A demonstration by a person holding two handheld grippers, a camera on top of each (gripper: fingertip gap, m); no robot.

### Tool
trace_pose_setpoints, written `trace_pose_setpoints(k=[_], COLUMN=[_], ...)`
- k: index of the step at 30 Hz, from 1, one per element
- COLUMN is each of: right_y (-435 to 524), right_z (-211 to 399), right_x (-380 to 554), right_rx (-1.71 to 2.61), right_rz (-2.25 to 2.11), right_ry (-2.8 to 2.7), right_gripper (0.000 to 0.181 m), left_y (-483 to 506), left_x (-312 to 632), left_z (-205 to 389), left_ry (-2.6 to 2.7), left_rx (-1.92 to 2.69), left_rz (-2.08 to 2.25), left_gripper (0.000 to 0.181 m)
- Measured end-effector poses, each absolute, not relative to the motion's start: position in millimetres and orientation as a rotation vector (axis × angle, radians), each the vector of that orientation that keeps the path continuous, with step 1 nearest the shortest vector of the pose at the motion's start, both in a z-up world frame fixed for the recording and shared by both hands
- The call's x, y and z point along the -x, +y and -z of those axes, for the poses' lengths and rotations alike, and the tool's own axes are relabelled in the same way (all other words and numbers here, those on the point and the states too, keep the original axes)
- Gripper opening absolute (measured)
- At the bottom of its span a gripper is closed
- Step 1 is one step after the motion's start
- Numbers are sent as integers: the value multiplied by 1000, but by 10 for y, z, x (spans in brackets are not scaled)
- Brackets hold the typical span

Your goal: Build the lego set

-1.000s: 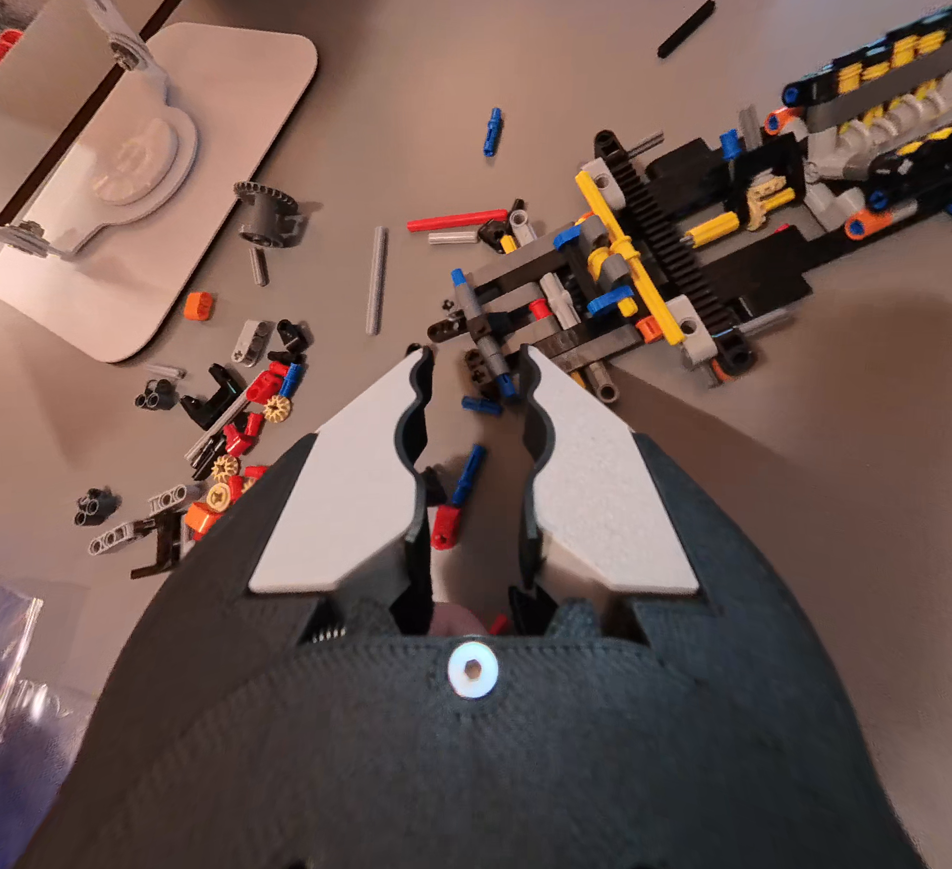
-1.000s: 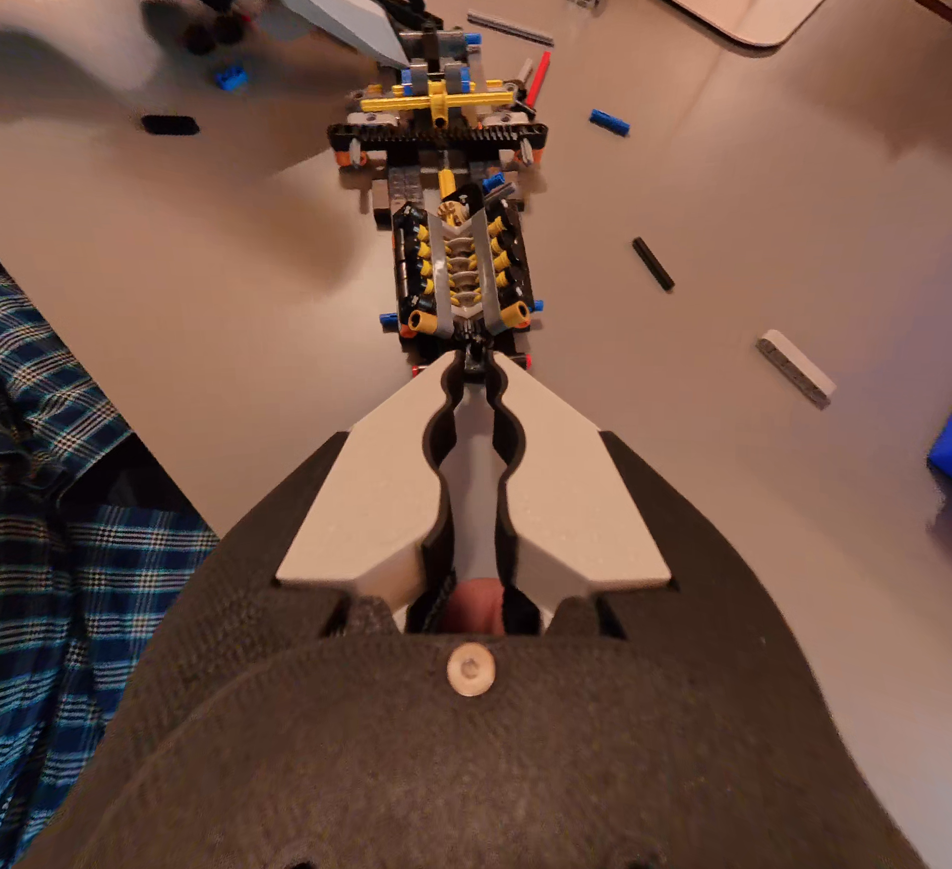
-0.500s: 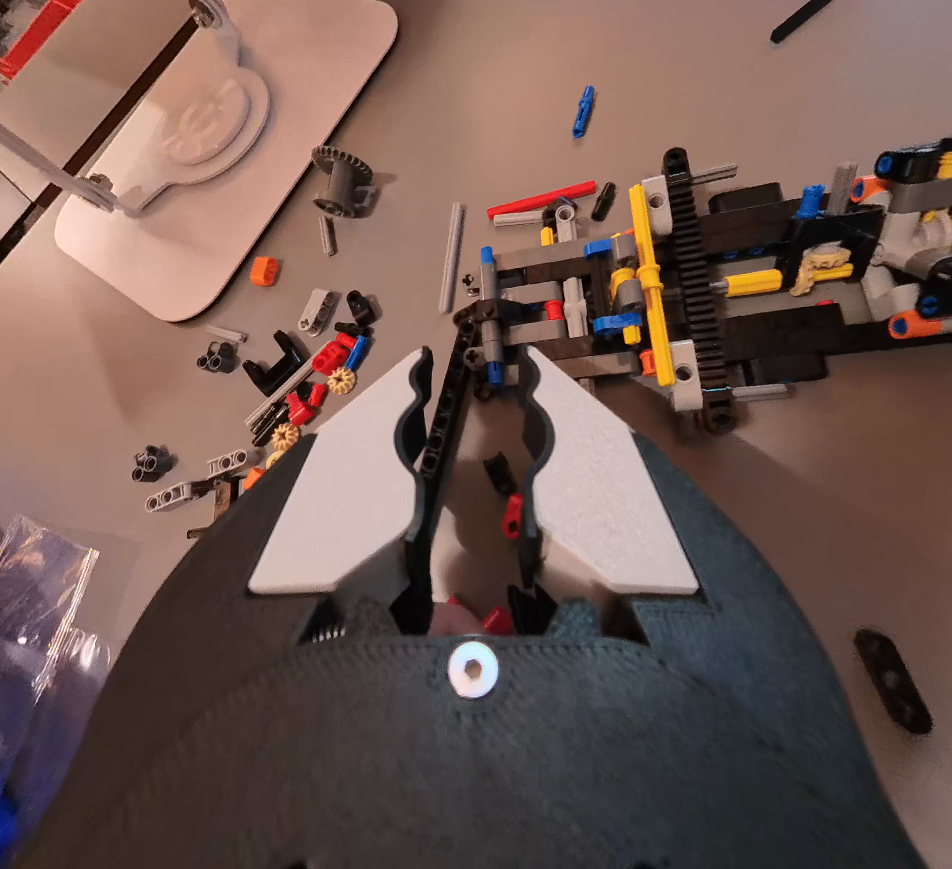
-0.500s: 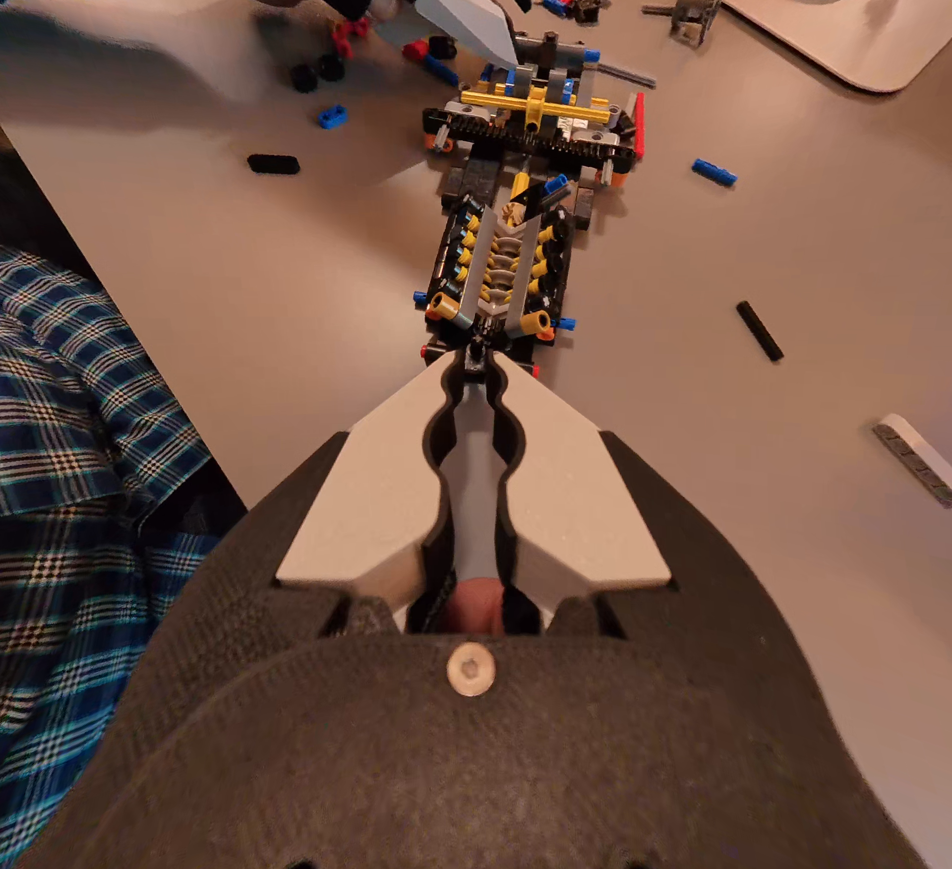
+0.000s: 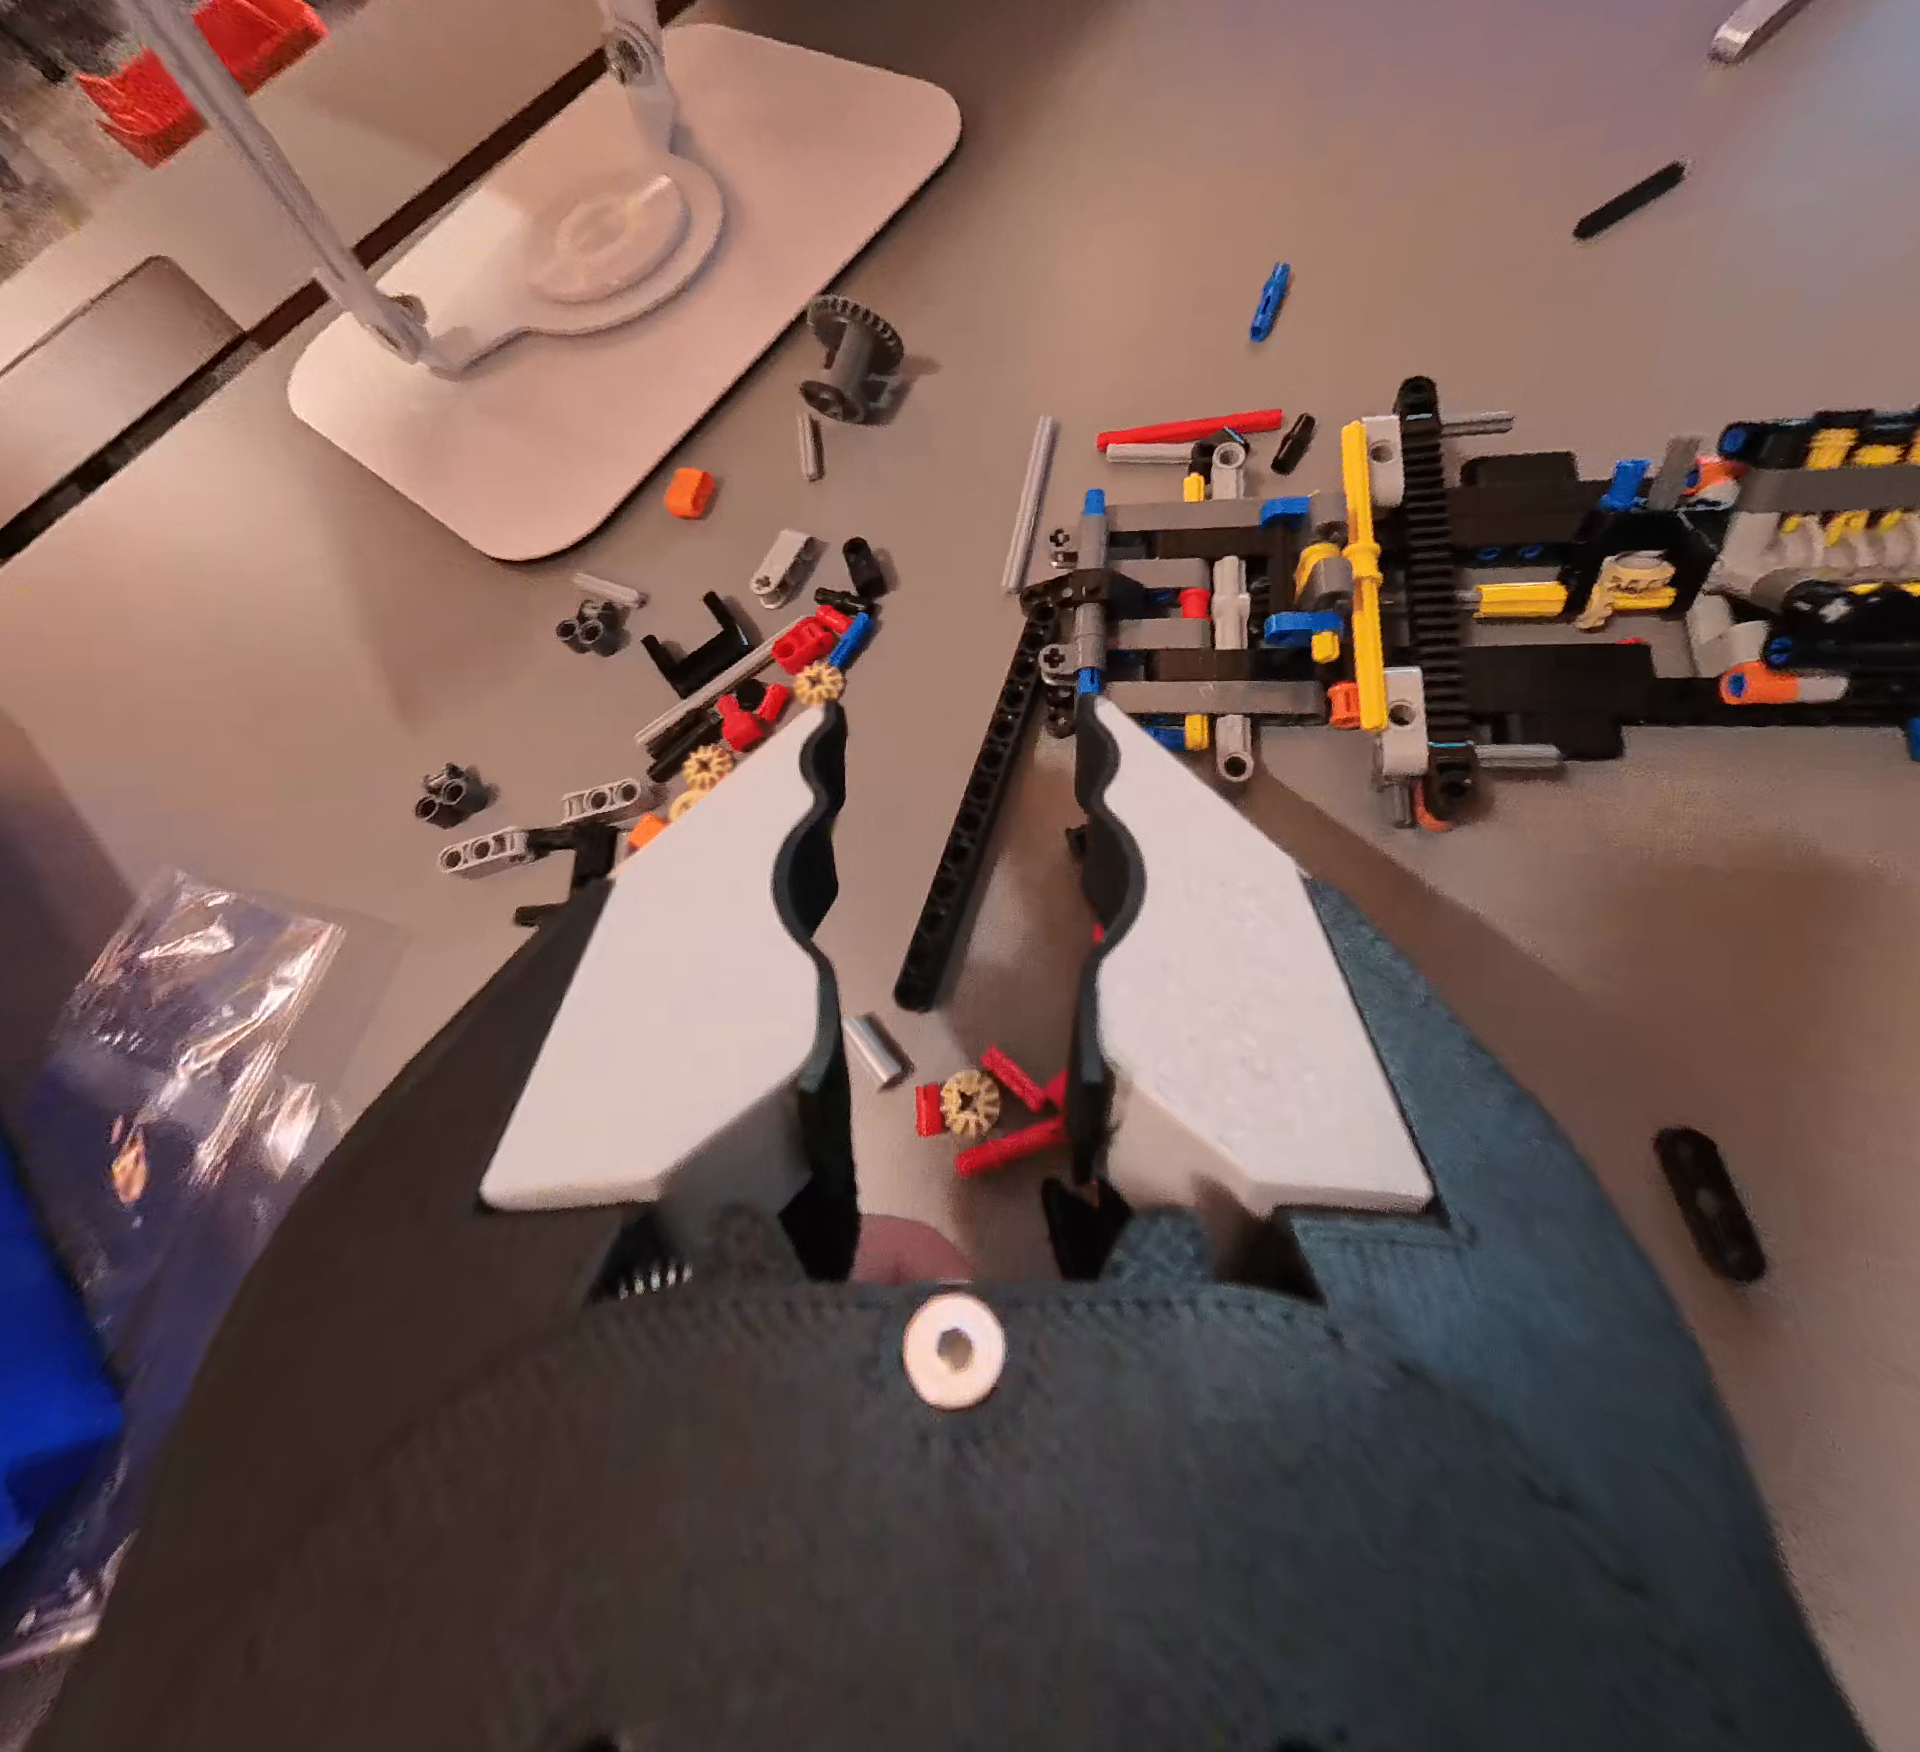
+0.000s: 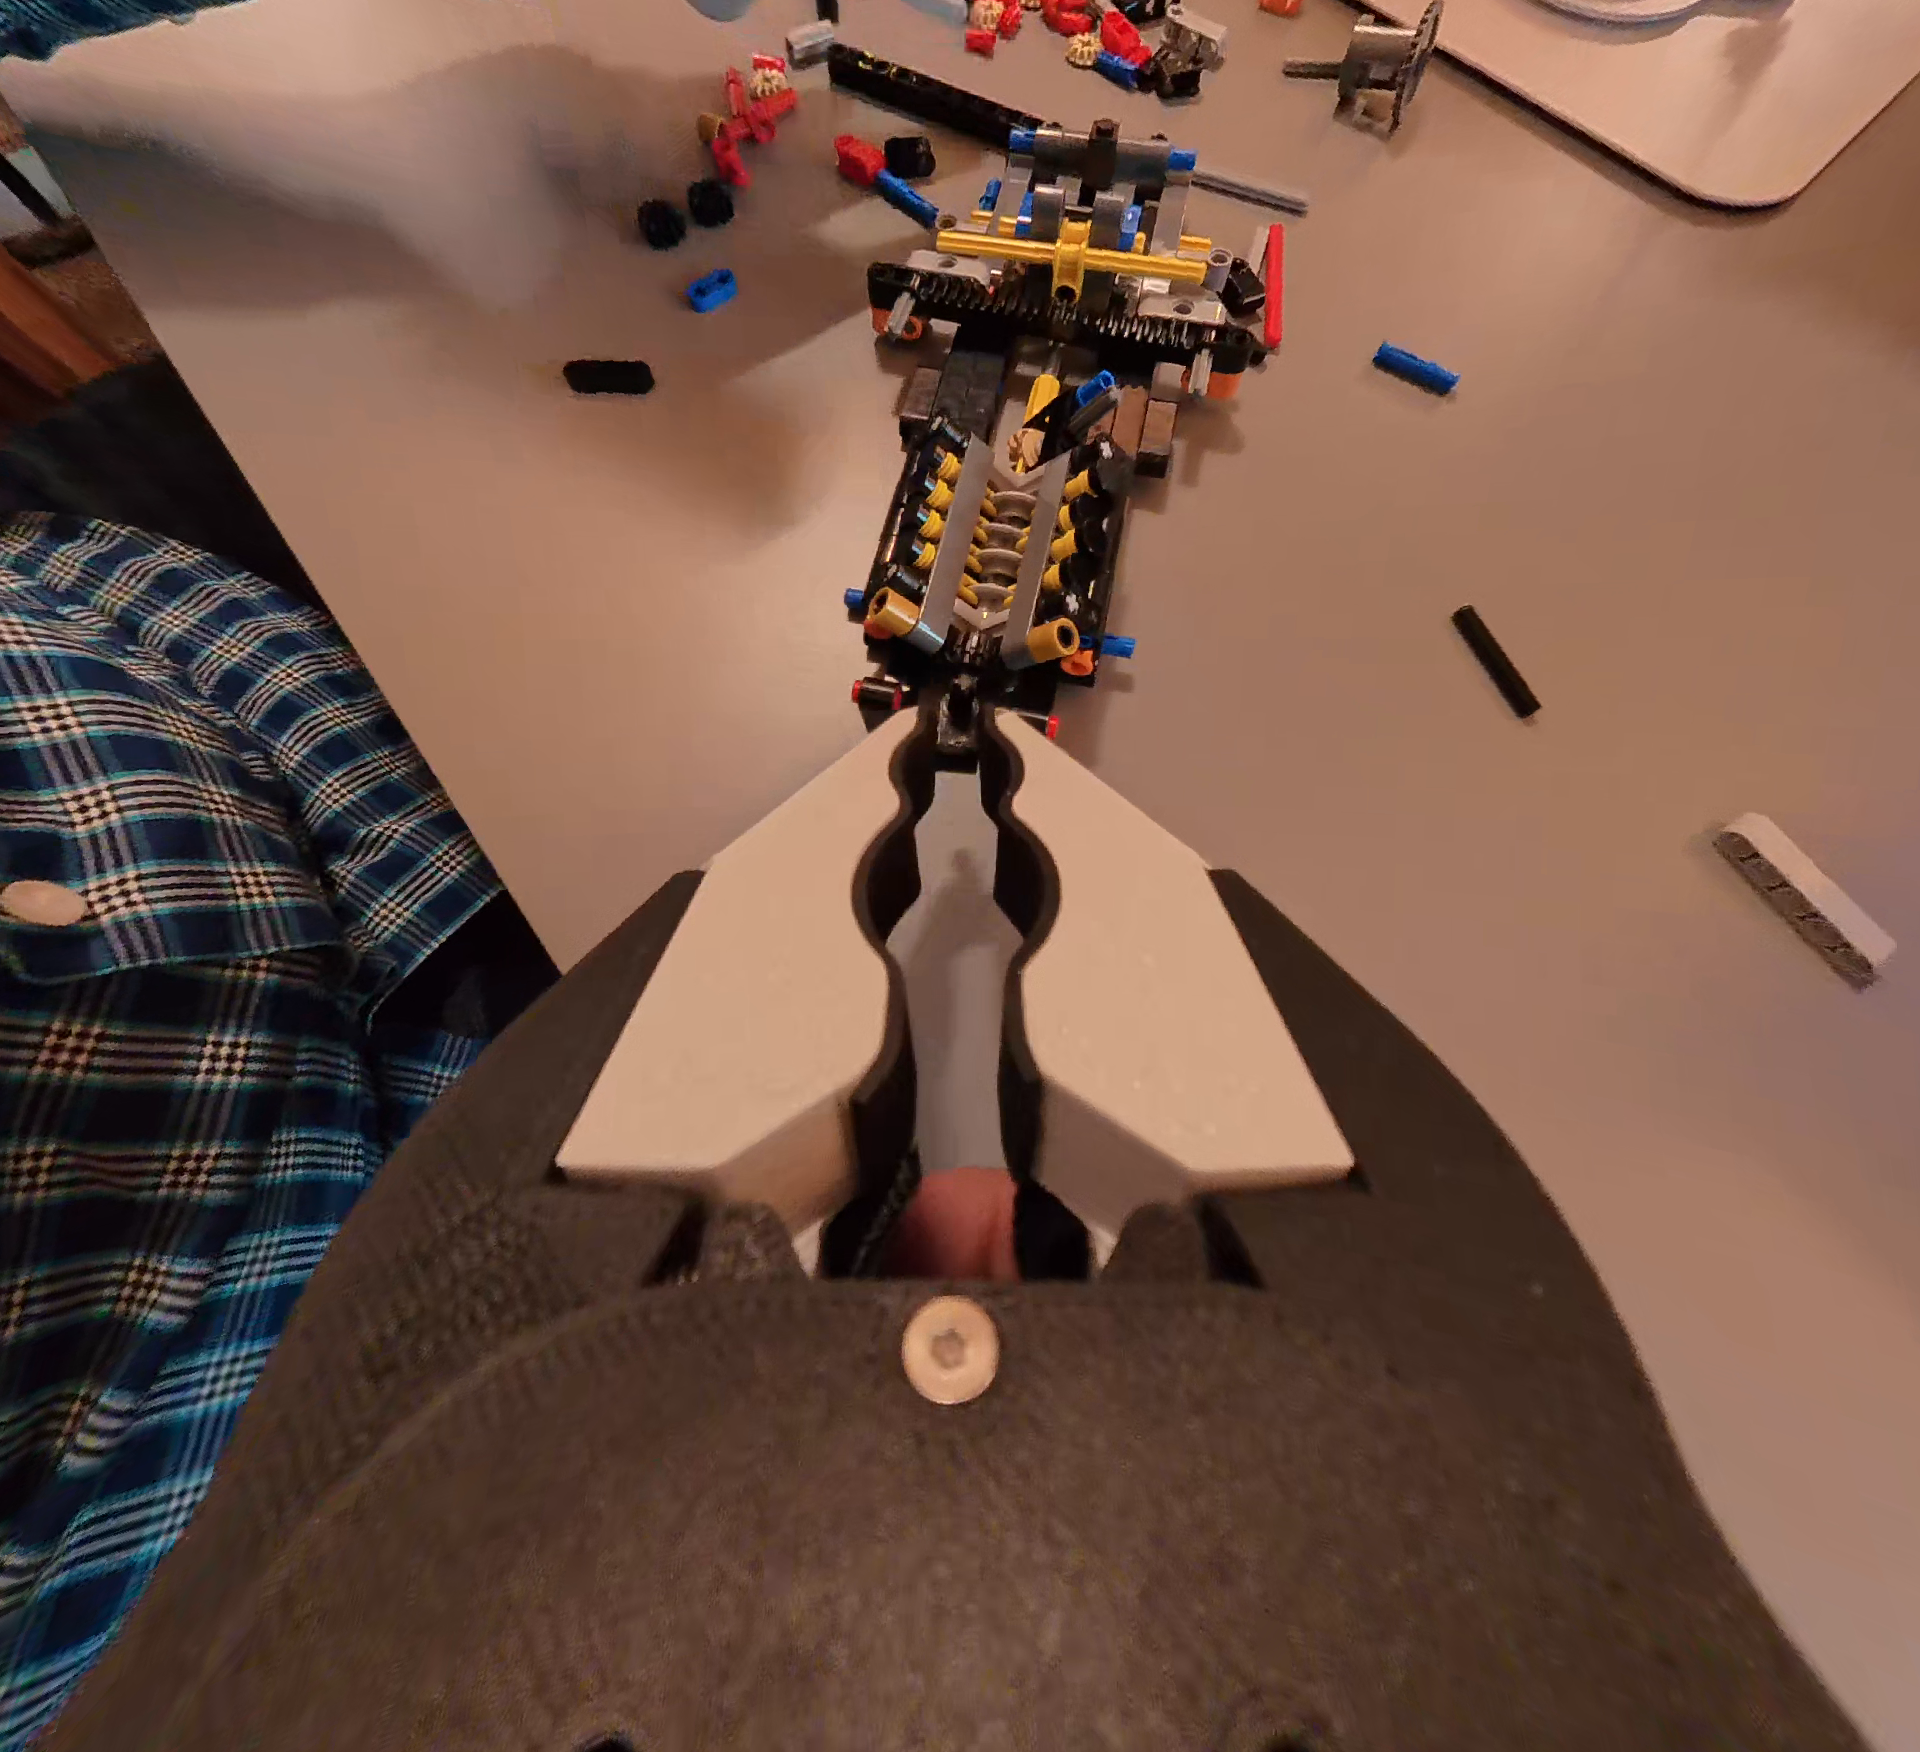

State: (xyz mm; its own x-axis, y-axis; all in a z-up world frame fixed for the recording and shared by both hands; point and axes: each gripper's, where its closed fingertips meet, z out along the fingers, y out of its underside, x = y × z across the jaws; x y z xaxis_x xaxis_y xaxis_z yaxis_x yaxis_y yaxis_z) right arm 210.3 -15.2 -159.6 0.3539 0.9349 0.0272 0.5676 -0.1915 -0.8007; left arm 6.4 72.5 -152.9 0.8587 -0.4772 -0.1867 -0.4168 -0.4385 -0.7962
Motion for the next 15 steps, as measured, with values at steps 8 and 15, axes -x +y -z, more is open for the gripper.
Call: trace_pose_setpoints(k=[8,15], right_y=[-182,-260], right_z=[1370,1222], right_x=[-2082,-2000], right_rx=[1838,1804], right_rz=[-650,-752], right_ry=[-1257,-1198], right_gripper=[6,6], left_y=[490,260], left_x=[-235,-553], left_z=[1278,1149], left_ry=[667,719], left_rx=[1967,1887], left_rz=[98,163], left_gripper=[43,41])
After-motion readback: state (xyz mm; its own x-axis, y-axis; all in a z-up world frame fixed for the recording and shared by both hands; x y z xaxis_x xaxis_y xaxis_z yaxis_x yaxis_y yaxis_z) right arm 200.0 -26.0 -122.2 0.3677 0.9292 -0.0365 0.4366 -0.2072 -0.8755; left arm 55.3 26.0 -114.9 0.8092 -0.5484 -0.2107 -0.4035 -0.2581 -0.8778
